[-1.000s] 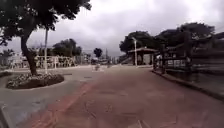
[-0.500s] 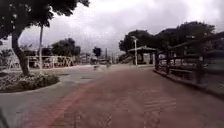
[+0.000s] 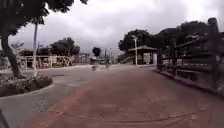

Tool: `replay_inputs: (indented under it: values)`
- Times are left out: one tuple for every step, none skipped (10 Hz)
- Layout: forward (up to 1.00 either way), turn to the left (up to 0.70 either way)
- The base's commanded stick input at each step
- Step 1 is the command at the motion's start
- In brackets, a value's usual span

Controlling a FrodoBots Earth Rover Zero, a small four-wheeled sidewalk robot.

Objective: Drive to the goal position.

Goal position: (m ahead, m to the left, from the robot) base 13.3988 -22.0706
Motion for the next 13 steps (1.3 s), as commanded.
replay_inputs:
  values:
    - [0.85, -0.20]
    - [0.85, 0.00]
    - [0.85, 0.00]
    - [0.85, -0.22]
    - [0.85, -0.25]
    - [0.85, -0.12]
    - [0.85, 0.00]
    - [0.85, -0.07]
    - [0.85, -0.25]
    - [0.85, -0.24]
    - [0.85, -0.10]
    - [0.85, 0.00]
    - [0.85, 0.00]
